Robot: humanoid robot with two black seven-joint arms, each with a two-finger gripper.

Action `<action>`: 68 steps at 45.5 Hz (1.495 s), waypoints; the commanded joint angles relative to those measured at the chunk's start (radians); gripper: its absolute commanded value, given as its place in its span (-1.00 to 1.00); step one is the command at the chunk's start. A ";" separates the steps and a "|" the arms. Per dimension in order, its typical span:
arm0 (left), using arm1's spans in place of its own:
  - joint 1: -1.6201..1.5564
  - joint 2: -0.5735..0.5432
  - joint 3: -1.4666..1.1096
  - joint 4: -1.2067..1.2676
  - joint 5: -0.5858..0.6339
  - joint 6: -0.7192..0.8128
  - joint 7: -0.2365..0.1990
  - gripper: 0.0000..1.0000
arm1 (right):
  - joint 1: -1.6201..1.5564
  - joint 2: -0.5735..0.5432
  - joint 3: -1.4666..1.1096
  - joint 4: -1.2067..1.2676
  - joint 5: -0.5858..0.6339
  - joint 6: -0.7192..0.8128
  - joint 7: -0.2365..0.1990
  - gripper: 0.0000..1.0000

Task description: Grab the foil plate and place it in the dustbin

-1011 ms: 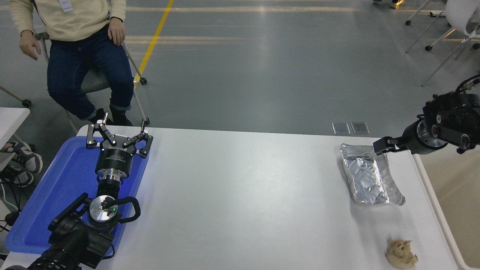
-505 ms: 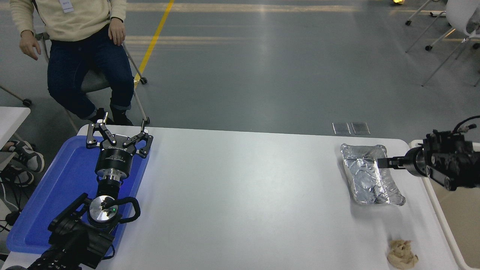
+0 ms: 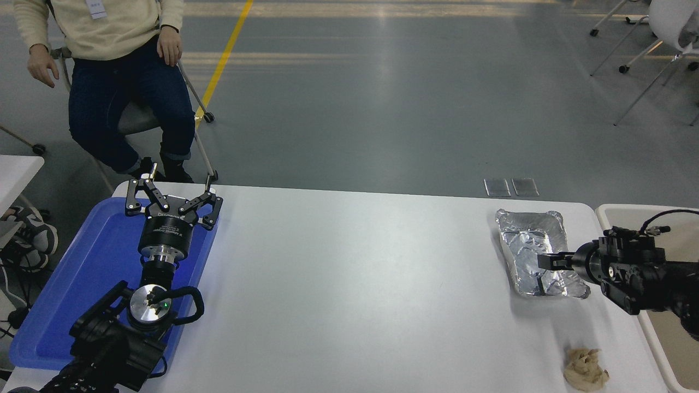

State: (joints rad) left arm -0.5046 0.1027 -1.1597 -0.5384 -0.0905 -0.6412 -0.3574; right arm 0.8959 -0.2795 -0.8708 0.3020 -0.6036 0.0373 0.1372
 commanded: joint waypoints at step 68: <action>0.000 0.000 0.000 0.000 -0.002 0.000 0.000 1.00 | 0.026 0.003 0.027 0.028 -0.036 -0.039 -0.004 -1.00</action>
State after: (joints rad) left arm -0.5046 0.1028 -1.1597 -0.5384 -0.0918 -0.6412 -0.3574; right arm 0.8514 -0.2579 -0.8451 0.2722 -0.6386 -0.0026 0.1326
